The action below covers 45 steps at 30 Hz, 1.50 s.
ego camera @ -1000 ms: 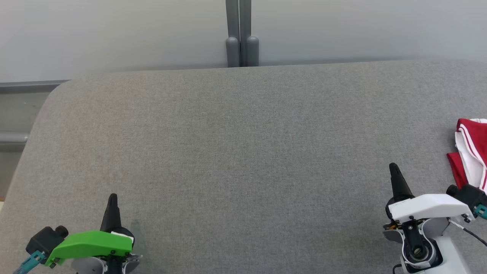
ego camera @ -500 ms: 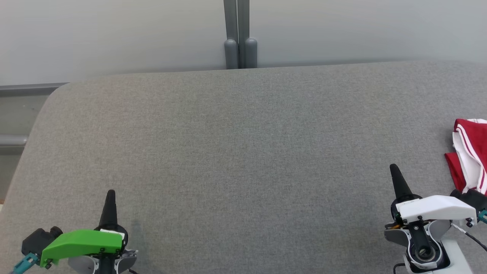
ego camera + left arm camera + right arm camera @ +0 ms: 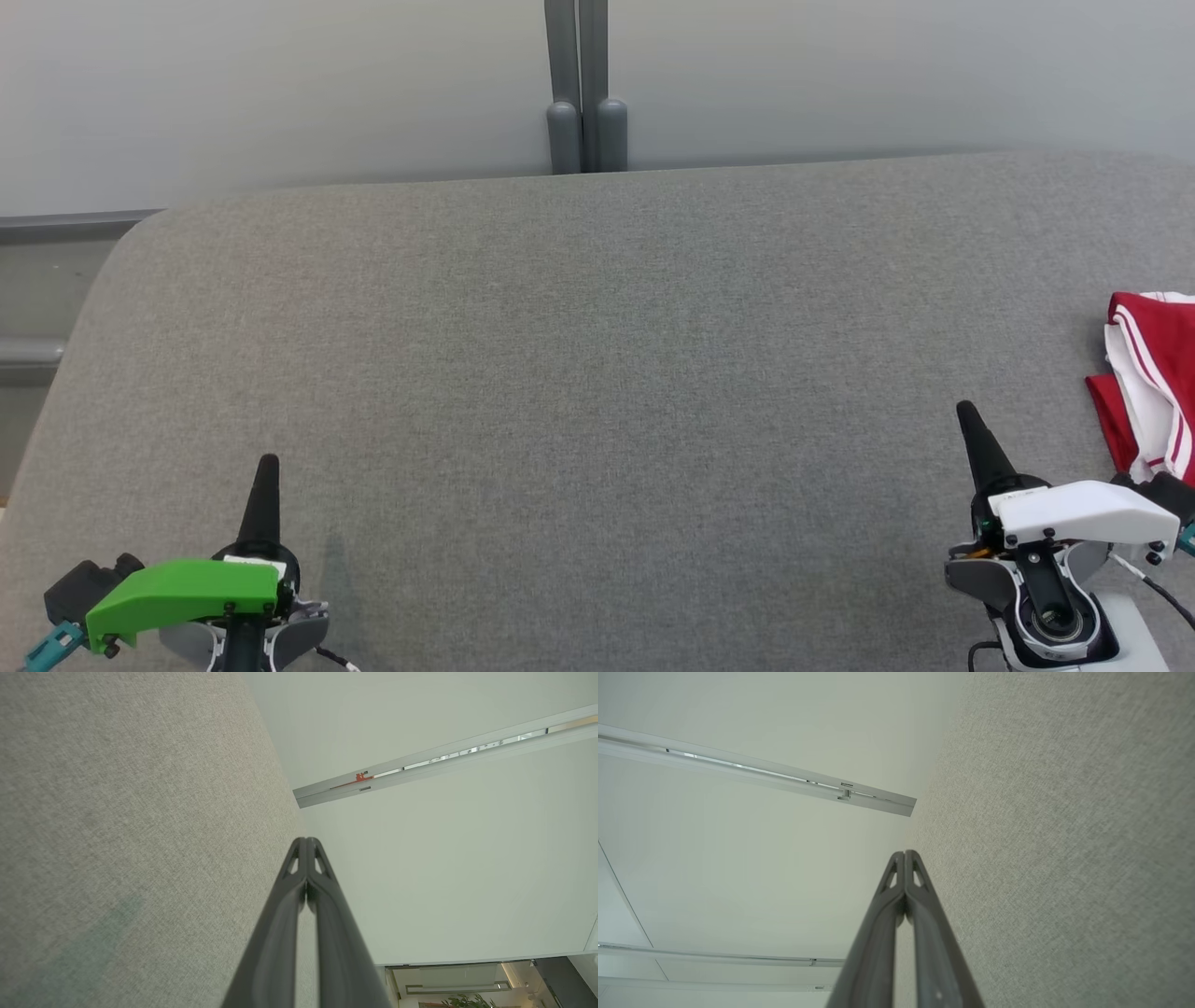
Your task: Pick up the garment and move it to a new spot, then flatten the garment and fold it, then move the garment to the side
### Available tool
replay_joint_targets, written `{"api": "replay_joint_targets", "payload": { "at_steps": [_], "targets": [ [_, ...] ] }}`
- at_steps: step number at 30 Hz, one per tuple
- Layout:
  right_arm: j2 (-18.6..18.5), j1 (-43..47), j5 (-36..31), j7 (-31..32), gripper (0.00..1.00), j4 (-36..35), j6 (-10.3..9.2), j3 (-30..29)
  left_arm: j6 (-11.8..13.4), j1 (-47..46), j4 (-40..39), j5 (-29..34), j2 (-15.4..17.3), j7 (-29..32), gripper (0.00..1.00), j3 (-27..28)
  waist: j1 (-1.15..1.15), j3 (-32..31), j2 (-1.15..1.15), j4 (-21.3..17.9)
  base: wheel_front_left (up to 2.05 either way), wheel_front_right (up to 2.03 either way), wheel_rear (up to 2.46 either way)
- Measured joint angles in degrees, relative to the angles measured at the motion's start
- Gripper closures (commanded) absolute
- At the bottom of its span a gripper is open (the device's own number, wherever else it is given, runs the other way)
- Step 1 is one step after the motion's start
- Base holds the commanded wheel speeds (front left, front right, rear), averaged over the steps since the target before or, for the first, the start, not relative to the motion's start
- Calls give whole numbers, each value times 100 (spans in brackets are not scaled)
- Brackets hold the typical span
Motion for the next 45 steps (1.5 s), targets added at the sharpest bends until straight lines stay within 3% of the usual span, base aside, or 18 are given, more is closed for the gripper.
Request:
{"api": "replay_joint_targets", "payload": {
  "at_steps": [45],
  "targets": [
    [-18, 193, 1905, 468, 100, -345, 0, -89, -236, -72, -219, -1747, 14, 468, 100, 240, 0, -119, 0, -90, 0, 0, 0]
  ]
}}
